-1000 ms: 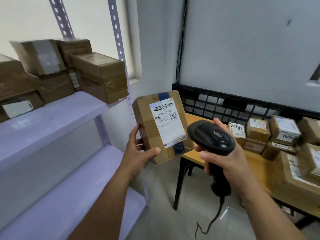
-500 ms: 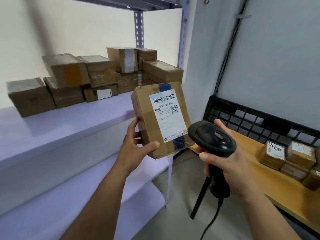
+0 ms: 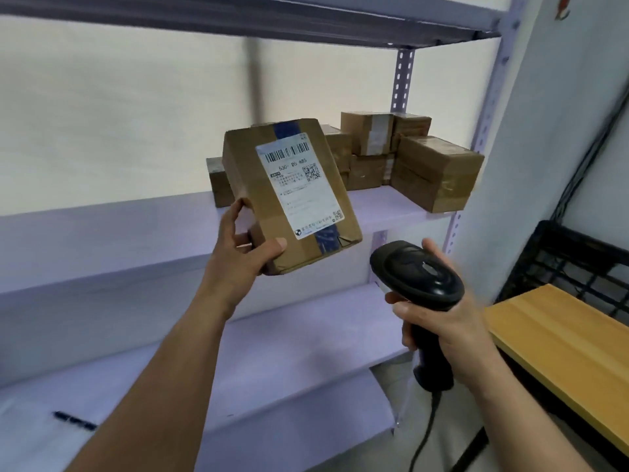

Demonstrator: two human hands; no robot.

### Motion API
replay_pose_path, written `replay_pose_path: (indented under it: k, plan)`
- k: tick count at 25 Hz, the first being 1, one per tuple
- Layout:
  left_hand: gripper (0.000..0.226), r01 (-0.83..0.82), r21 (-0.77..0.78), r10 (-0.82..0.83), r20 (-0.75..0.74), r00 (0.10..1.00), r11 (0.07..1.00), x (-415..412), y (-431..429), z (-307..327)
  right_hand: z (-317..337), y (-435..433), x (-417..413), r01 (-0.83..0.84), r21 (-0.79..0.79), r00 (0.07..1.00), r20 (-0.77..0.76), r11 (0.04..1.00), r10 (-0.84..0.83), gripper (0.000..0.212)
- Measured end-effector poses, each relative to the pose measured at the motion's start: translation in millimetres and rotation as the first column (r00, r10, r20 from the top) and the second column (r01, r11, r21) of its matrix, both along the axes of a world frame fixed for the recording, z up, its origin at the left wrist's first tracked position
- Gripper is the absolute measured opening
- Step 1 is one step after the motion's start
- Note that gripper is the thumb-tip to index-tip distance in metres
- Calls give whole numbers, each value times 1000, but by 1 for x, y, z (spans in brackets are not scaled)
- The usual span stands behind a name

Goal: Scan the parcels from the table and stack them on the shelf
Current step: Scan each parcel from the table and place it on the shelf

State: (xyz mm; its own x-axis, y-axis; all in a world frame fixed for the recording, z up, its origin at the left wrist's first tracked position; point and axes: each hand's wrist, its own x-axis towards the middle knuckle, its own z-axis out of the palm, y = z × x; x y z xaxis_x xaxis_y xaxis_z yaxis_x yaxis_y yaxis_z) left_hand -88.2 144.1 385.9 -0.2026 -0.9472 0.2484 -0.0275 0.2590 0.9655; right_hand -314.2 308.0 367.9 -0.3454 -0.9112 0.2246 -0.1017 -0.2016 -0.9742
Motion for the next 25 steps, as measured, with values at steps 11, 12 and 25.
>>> replay_pose_path:
  k: [11,12,25]
  plan:
    - [61,-337,125,329,82,941,933,140,-100,20,23,-107,96,-107,-7,994,-35,994,107,105]
    - [66,-355,133,343,109,933,925,146,-110,21,24,-115,103,-115,-2,993,-34,993,115,107]
    - [63,-309,-197,366,505,781,930,163,-201,27,19,-177,138,-51,-3,997,-62,999,51,98]
